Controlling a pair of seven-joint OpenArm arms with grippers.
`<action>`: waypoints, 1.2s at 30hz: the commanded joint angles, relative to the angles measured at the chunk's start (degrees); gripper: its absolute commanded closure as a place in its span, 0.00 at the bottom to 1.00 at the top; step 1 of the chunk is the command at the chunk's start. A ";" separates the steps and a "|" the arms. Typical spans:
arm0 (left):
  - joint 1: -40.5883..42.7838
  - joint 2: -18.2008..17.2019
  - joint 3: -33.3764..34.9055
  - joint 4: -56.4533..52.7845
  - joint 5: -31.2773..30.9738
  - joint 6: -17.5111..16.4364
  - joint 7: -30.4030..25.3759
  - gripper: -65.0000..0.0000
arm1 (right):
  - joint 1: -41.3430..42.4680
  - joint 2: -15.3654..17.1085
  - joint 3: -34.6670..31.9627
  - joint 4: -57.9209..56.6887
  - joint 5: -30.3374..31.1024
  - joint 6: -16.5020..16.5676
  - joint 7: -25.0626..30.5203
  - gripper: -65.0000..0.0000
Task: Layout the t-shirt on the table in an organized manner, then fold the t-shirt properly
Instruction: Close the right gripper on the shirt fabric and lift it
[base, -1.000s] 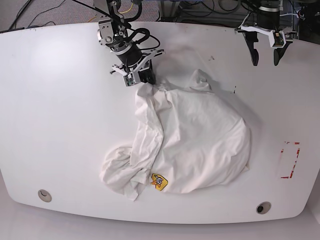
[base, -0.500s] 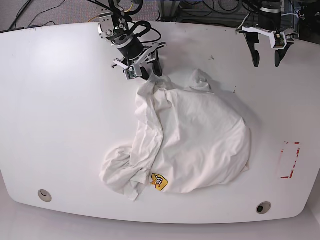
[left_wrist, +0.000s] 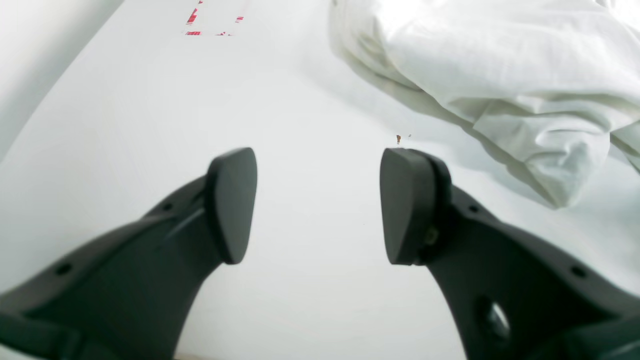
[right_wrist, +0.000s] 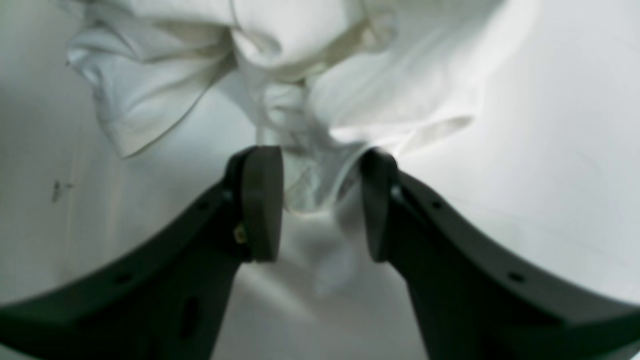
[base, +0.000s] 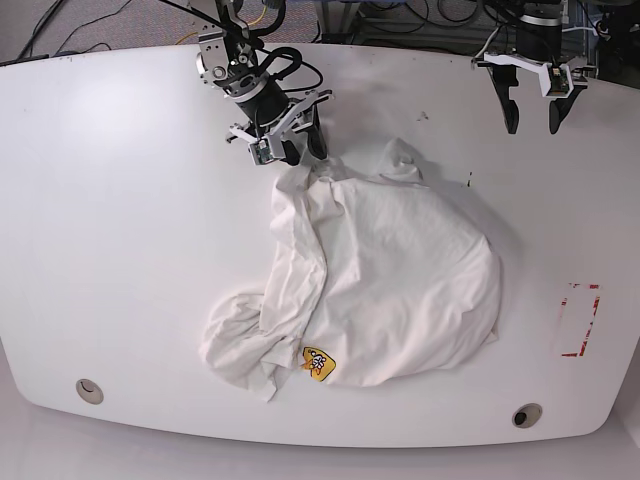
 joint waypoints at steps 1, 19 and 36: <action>0.65 -0.24 -0.25 0.99 -0.22 0.12 -1.66 0.44 | -0.94 0.25 -0.01 -1.71 -1.37 -1.37 -6.20 0.69; 0.74 -0.24 -0.33 0.99 -0.22 0.12 -1.66 0.44 | -2.52 0.43 -0.01 0.31 -1.37 -0.93 -6.20 1.00; 0.56 -0.24 -0.25 0.99 -0.22 0.12 -1.66 0.44 | -13.16 3.15 0.16 22.64 -1.46 -1.37 -6.47 1.00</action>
